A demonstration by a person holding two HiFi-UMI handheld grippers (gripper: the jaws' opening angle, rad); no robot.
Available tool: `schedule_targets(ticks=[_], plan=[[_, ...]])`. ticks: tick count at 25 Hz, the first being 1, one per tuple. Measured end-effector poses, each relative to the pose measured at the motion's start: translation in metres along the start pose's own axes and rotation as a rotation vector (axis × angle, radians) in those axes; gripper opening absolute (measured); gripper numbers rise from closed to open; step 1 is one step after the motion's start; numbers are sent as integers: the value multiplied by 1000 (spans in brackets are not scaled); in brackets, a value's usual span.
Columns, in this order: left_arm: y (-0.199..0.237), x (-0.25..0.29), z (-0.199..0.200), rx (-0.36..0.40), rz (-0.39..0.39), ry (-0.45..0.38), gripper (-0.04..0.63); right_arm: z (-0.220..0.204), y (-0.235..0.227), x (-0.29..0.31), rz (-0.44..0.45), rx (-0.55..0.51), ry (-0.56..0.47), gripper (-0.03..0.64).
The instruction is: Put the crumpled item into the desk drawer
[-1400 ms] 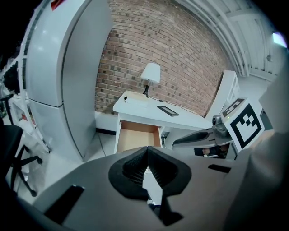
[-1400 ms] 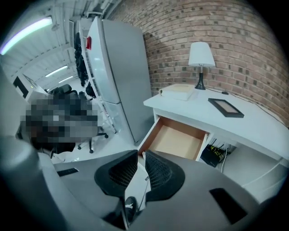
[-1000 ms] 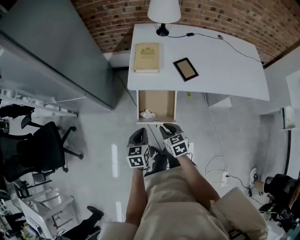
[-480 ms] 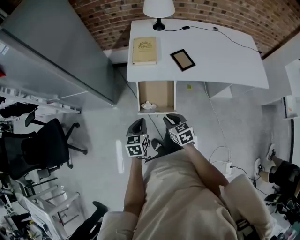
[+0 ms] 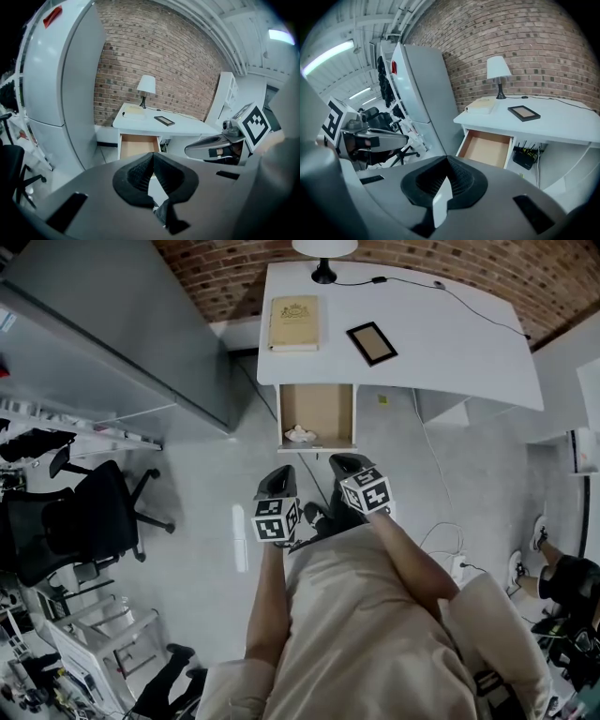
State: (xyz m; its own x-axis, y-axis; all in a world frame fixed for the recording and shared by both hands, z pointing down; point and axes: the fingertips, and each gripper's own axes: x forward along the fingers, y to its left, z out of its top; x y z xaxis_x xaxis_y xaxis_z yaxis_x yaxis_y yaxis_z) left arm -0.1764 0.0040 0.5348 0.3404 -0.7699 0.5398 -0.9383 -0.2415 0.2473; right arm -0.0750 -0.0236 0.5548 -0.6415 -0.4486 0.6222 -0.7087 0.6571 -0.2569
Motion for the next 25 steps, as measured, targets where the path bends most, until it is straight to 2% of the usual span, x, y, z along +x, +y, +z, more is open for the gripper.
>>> schedule_targets(ticks=[10,19,25], plan=[[6,-3,-9,2,1,25,17,-12,7,9,14,37,26,26],[6,3,-5,6,7,26,17,-10,10,12,44,13,49,26],[9,3,-4,1,7,28,15,-7,5,16,19,22,46,26]])
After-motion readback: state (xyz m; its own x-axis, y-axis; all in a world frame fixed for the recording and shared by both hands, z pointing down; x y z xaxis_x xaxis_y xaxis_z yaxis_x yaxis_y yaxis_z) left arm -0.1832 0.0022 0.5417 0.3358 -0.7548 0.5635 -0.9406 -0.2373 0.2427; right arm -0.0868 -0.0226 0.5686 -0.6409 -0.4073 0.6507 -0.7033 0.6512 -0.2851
